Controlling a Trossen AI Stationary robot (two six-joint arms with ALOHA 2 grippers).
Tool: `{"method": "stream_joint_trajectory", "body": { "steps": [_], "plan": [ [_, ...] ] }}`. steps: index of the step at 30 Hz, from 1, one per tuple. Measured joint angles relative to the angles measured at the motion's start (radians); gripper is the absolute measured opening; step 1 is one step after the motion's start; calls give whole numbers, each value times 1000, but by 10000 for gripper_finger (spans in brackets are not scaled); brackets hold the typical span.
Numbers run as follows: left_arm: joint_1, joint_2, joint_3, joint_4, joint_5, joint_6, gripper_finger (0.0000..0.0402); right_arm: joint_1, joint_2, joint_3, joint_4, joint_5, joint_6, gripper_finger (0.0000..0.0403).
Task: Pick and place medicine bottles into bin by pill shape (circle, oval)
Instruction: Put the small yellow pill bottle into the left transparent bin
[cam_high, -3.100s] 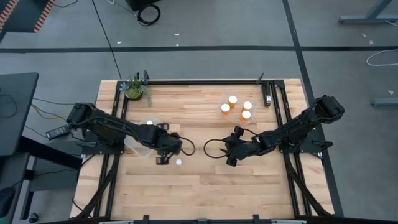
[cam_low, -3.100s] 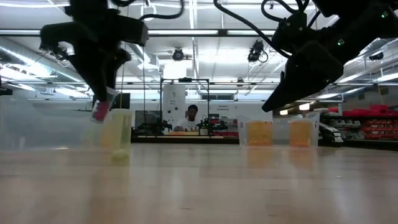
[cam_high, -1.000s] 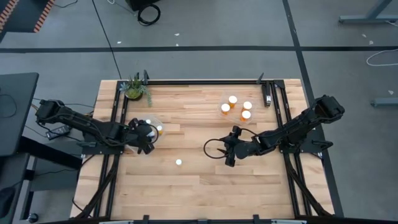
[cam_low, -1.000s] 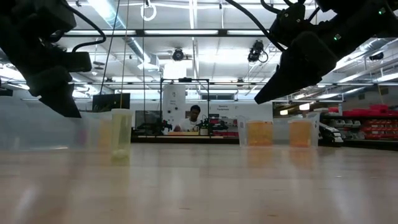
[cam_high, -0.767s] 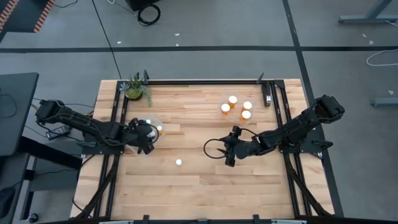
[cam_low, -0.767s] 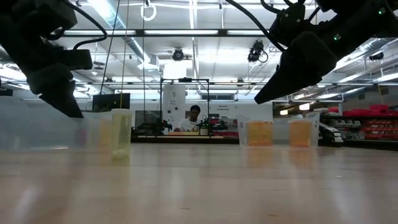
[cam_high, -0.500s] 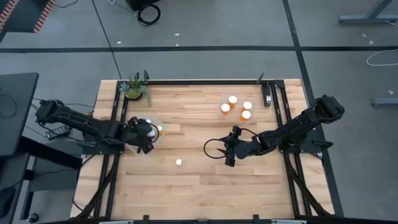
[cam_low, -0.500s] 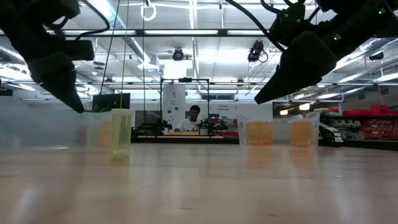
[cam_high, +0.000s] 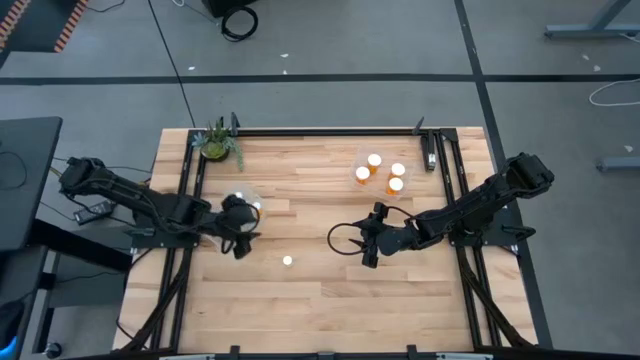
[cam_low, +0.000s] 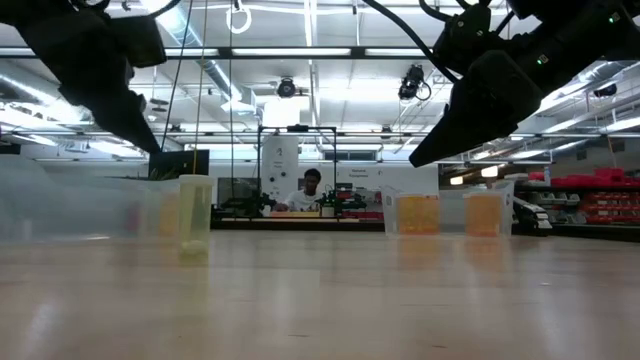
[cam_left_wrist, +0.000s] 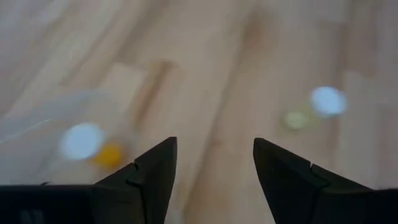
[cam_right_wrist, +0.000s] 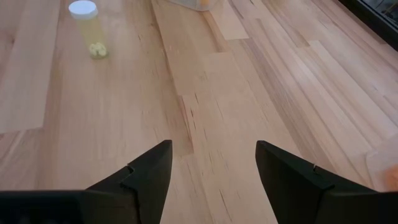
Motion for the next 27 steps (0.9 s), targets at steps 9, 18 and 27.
{"method": "stream_joint_trajectory", "body": {
  "steps": [9,18,27],
  "plan": [
    [-99,173,3,199,82,33,222,0,0,0,6,0,0,239],
    [-149,346,125,193,87,103,223,0,0,0,7,0,0,239],
    [-151,500,241,165,86,177,266,0,0,0,8,0,-2,239]
  ]
}}
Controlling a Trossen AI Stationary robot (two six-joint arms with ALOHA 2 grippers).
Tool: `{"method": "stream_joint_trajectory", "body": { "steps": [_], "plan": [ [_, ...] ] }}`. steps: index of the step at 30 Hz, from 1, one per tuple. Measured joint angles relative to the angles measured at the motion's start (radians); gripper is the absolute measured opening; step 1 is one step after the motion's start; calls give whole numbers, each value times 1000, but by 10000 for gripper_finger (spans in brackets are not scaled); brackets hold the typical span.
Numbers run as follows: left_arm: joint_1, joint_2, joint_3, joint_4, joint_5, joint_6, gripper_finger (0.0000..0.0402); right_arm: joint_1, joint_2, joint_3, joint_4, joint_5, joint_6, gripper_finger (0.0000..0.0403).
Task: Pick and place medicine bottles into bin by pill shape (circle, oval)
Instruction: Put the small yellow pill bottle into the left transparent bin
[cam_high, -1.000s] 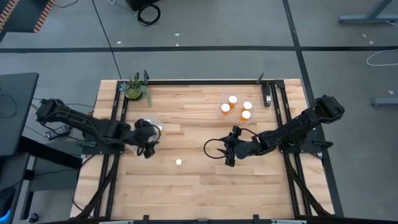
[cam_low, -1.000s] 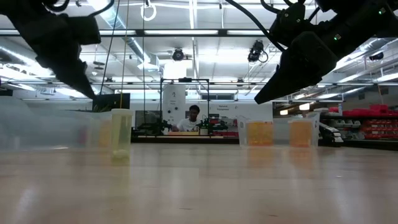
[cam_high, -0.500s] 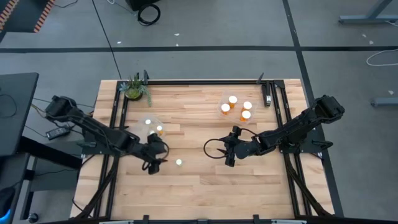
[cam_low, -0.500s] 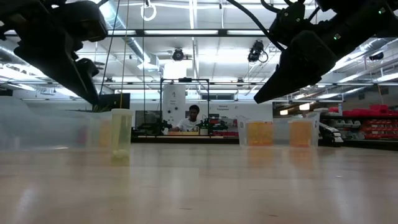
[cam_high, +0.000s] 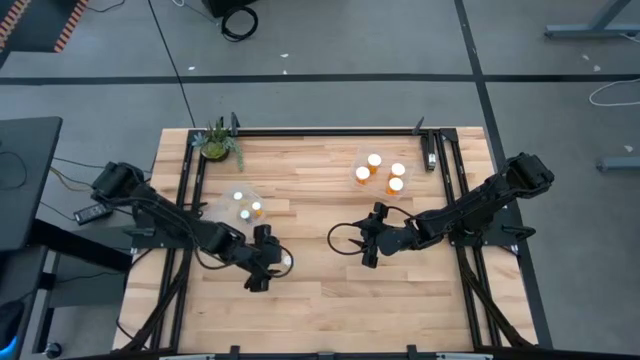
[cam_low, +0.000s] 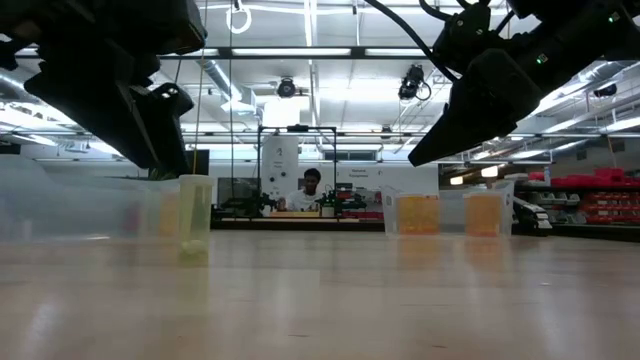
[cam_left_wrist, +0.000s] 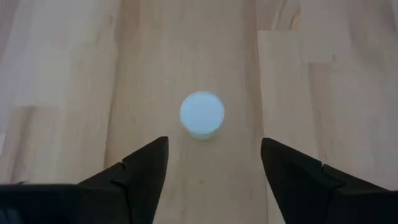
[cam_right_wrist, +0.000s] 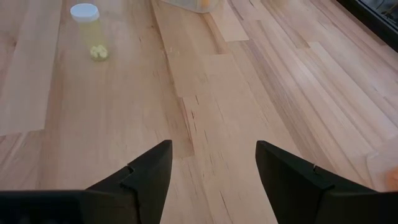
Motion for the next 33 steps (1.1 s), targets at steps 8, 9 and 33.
{"method": "stream_joint_trajectory", "body": {
  "steps": [8,9,33],
  "plan": [
    [13,111,88,-3,0,58,283,0,0,0,0,0,-1,239],
    [17,122,99,-1,-1,67,281,0,0,0,0,0,-1,239],
    [42,167,117,-7,-1,65,124,0,0,0,4,0,-2,239]
  ]
}}
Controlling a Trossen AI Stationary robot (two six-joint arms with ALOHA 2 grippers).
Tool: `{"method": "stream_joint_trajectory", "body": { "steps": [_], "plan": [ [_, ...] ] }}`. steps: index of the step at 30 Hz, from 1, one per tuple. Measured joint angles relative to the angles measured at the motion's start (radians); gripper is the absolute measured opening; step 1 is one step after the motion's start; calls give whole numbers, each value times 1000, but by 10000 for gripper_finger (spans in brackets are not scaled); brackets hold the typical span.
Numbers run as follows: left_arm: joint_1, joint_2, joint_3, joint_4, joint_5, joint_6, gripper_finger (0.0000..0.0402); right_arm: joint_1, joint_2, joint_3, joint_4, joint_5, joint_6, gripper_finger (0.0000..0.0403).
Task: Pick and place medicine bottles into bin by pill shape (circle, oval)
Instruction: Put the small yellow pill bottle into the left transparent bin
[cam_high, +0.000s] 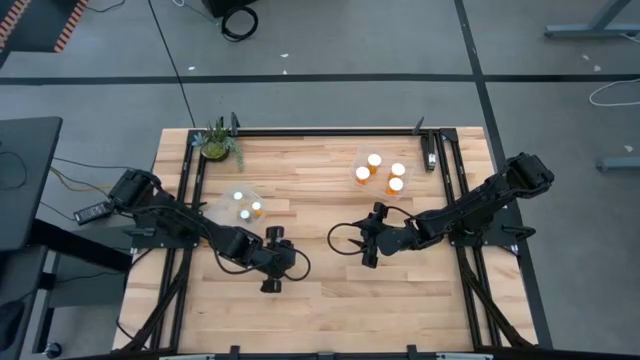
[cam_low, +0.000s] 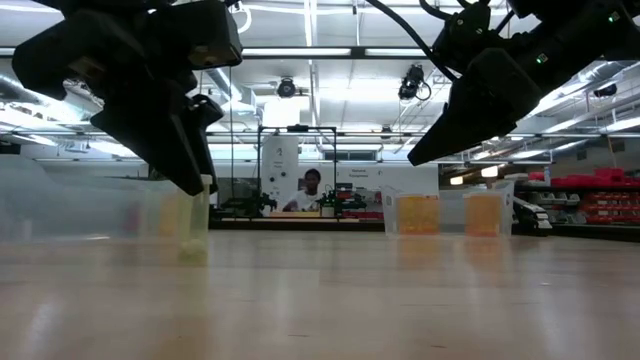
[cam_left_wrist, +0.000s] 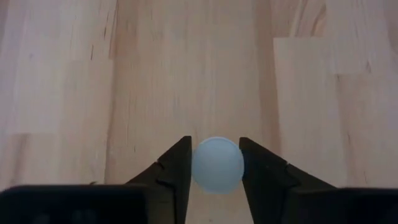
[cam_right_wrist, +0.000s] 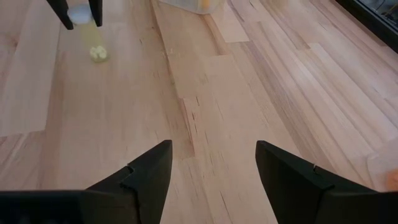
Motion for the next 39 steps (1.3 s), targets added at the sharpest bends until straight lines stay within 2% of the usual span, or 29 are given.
{"method": "stream_joint_trajectory", "body": {
  "steps": [3,7,10,20,24,27,35,39],
  "plan": [
    [0,-5,0,-5,1,-8,123,0,0,0,0,0,0,239],
    [-4,-35,0,-47,1,-41,147,0,0,0,0,0,0,239],
    [-9,-66,0,-84,1,-65,150,0,0,0,0,0,-1,239],
    [-26,-165,0,-222,1,-139,95,0,0,0,1,0,-2,239],
    [-32,-160,0,-220,1,-139,98,0,0,0,1,0,-1,239],
    [-40,-131,-2,-221,1,-128,126,0,0,0,2,0,-1,239],
    [-39,-60,-2,-156,1,-28,260,0,0,0,15,0,-11,239],
    [-40,-60,-1,-157,2,-23,303,0,0,0,17,0,-11,239]
  ]
}}
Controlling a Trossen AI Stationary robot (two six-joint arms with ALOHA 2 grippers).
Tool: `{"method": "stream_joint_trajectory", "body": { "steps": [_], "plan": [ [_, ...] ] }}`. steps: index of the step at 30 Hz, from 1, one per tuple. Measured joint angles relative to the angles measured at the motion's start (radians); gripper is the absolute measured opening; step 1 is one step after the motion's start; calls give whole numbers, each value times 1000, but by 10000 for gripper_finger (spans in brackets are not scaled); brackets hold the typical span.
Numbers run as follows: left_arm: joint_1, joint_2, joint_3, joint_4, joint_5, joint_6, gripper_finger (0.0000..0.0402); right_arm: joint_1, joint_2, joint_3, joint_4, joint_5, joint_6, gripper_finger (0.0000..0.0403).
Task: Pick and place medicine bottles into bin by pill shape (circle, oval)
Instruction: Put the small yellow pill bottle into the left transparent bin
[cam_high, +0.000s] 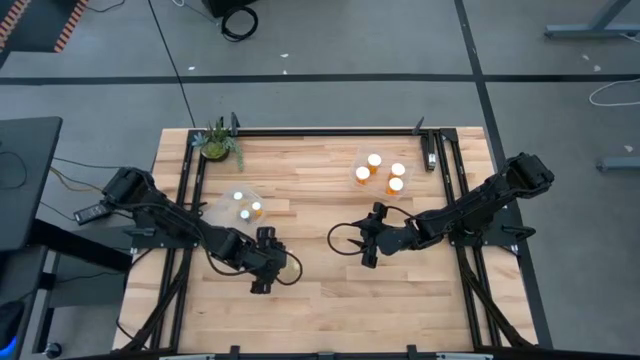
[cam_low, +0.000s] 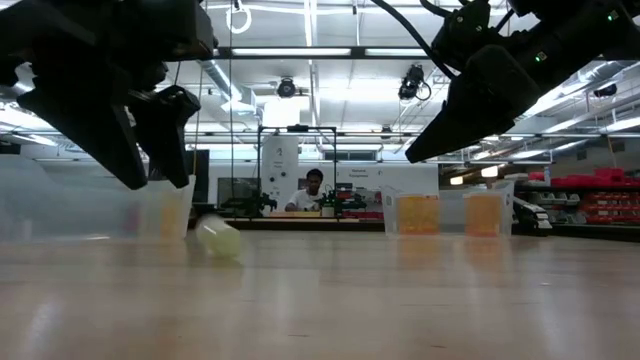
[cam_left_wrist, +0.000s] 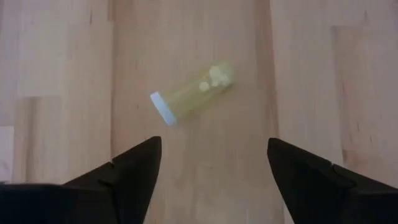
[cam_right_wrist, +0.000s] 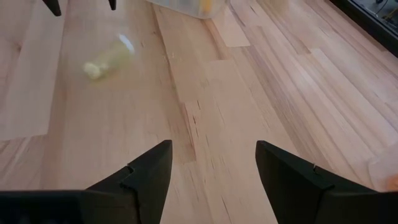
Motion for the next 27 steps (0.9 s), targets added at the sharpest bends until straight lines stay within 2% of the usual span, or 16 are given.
{"method": "stream_joint_trajectory", "body": {
  "steps": [3,7,13,19,27],
  "plan": [
    [0,0,0,4,-1,2,309,0,0,0,2,0,0,239],
    [0,5,0,46,-25,55,299,0,0,0,2,0,0,239],
    [46,35,1,120,-45,217,295,0,0,0,16,0,-9,239],
    [168,48,-19,154,85,309,293,0,0,1,29,-6,-18,239],
    [239,21,-158,427,287,414,293,0,0,0,21,-8,-19,239]
  ]
}}
